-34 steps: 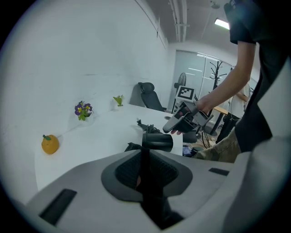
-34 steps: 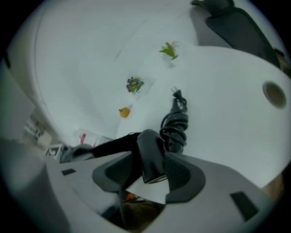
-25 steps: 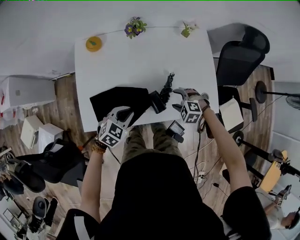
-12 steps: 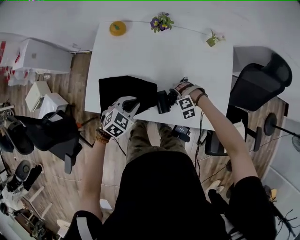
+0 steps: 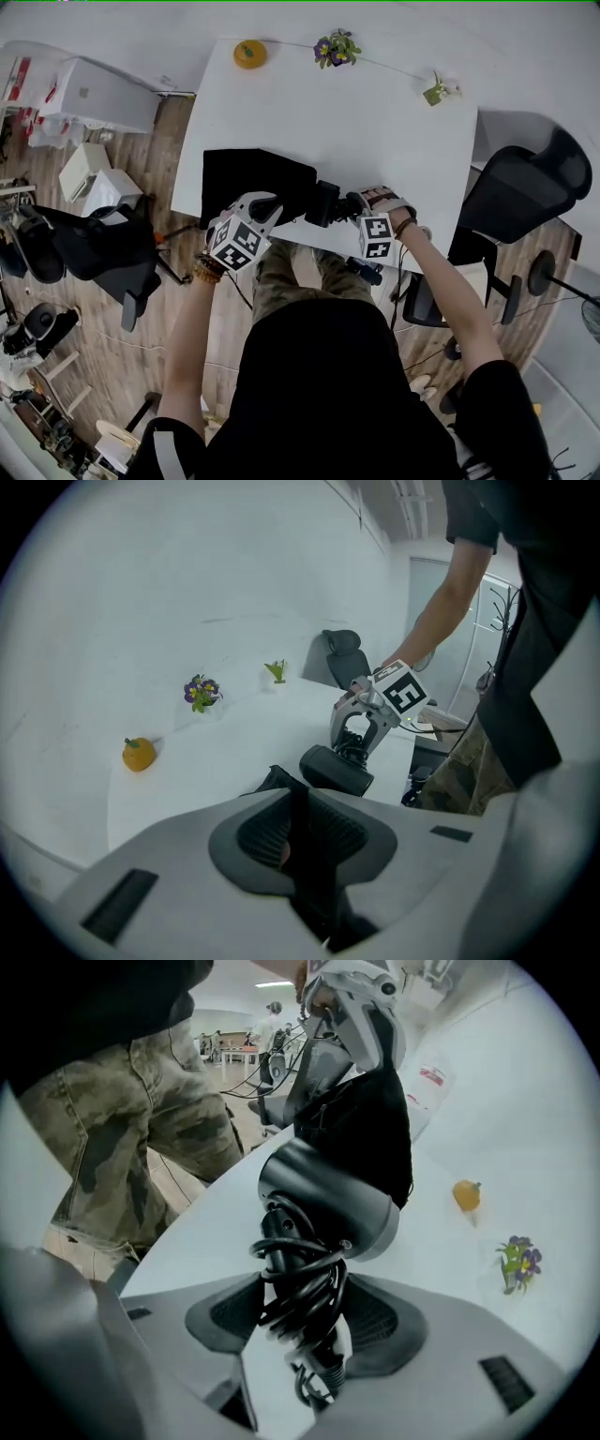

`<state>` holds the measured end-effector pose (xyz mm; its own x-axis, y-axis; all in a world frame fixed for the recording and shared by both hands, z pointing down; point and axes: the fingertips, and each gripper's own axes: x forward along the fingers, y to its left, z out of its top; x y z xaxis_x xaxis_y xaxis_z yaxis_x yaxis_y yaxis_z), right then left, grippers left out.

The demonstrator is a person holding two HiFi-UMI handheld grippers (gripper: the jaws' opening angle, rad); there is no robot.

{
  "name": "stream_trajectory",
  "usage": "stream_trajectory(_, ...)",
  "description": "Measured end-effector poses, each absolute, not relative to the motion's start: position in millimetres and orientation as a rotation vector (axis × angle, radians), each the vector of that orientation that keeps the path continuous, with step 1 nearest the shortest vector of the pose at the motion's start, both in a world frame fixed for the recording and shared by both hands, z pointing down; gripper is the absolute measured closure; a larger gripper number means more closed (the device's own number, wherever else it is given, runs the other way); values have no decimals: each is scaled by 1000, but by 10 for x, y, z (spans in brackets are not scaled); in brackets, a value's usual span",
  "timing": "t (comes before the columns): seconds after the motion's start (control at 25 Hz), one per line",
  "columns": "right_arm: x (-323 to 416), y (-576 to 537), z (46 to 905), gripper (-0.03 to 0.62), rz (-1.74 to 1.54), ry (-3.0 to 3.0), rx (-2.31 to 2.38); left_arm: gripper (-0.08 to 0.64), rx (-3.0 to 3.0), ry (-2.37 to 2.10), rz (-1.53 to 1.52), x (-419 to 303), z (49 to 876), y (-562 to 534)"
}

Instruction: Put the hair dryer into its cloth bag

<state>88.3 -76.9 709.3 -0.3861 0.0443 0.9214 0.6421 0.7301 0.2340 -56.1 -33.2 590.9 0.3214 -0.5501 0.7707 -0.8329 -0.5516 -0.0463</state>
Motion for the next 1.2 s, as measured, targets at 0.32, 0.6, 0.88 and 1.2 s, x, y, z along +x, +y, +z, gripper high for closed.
stream_trajectory(0.32,1005,-866,6888,324,-626,-2000,-361,499,2235,-1212,1107,-524,5919,-326)
stream_trajectory(0.6,717,-982,6815,324,-599,-2053,-312,499,2241,-1208,1101,-448,5964,-417)
stream_trajectory(0.88,408,-809,6858,324,-723,-2027,-463,499,2251,-1222,1085,-427,5905,-511)
stream_trajectory(1.2,108,-662,6996,321,-728,-1977,-613,499,2292,-1178,1059,-245,5889,-533)
